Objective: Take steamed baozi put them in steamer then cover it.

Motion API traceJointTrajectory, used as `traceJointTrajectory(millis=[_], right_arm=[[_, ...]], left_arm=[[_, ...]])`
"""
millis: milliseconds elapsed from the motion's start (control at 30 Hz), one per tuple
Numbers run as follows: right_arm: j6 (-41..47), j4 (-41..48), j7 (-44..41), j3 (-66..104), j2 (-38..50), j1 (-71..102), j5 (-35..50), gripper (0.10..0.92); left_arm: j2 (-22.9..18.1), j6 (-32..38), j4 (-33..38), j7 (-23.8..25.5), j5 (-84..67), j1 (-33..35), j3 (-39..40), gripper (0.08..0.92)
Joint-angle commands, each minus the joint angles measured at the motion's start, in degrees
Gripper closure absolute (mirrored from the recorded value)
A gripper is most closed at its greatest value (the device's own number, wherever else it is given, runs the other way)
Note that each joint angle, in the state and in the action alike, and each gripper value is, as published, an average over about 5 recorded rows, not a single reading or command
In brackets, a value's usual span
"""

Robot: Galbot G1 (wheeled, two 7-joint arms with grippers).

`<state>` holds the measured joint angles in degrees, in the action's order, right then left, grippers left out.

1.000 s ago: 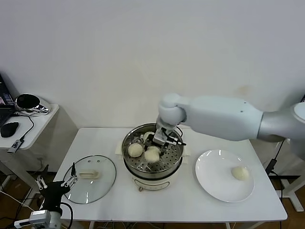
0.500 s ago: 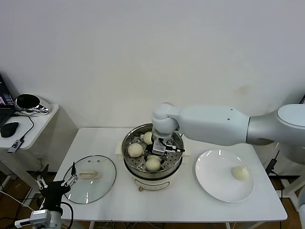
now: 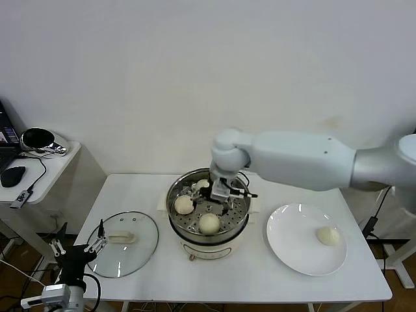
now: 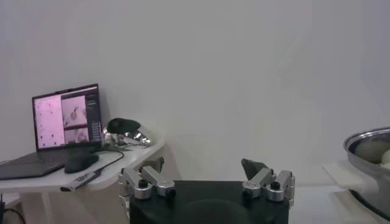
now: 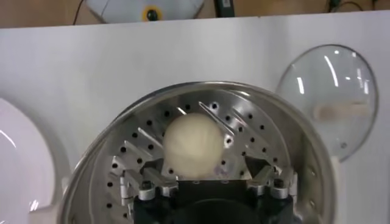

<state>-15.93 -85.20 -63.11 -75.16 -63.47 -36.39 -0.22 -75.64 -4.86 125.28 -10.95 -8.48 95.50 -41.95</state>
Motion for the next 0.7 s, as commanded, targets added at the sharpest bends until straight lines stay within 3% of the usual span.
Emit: traceJointTrajectory(millis=[33,167,300,533,700], right_arm=[[24.0,-7.82,-3.59,-0.02,16.0,-7.5,7.58,0.203],[35.14,-11.8,-1.48,-0.77,25.7,-6.64,8.5,0.203],[40.9,-14.3,0.81,-0.28,35.39,-3.06,8.39,0.203],[39.52,-12.49,1.48,4.86,45.35,8.19,2.03,0.203],[33.1,-5.77,0.19,21.37,47.27,27.18,-5.4,0.203]], left_arm=[[0.25,-0.12,0.19,0.05,0.02,-0.3,0.32,0.177],[0.67,-0.18,0.02,0.09,0.07,-0.64,1.04,0.177],[0.93,-0.19,-0.36,0.09,0.15,-1.02,1.79,0.177],[1.49,-0.19,-0.67,0.1,0.34,-1.21,2.55,0.177],[1.47,-0.16,-0.58,0.09,0.73,-1.06,3.07,0.177]])
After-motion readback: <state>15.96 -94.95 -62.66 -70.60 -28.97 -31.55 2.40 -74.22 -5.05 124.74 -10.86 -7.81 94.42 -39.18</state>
